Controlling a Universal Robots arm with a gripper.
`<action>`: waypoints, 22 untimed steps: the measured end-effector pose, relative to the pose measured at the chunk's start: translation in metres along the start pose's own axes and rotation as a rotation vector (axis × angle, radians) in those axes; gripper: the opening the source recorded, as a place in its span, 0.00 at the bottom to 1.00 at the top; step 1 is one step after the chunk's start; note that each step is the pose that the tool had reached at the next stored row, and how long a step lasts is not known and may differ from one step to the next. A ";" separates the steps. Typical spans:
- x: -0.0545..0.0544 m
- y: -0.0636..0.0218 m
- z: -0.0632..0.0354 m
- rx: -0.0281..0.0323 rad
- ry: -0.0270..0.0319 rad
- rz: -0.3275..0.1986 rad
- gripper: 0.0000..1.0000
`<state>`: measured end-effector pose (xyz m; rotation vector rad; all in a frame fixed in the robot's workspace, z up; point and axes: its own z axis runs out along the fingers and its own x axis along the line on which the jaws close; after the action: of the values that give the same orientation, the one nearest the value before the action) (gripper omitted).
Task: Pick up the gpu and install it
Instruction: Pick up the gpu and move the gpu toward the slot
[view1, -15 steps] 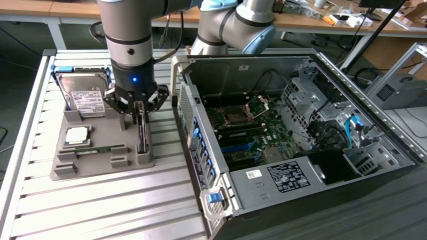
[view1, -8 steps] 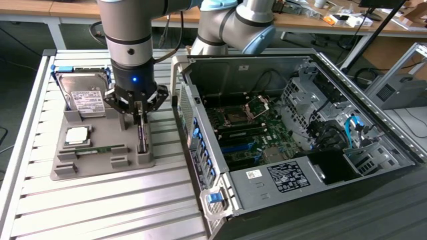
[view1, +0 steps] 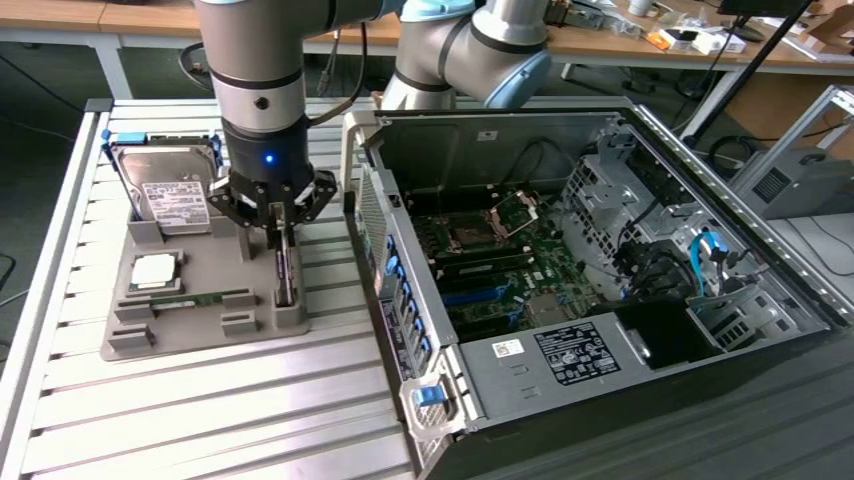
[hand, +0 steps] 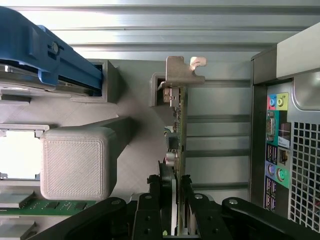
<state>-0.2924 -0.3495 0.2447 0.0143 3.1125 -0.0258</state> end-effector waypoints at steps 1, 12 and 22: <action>0.000 0.0000 0.0000 -0.0001 -0.0001 0.000 0.27; 0.000 0.0000 0.0000 -0.0001 -0.0002 0.000 0.27; 0.000 0.0000 -0.0024 -0.0001 -0.0002 0.000 0.27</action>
<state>-0.2923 -0.3495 0.2471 0.0143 3.1123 -0.0256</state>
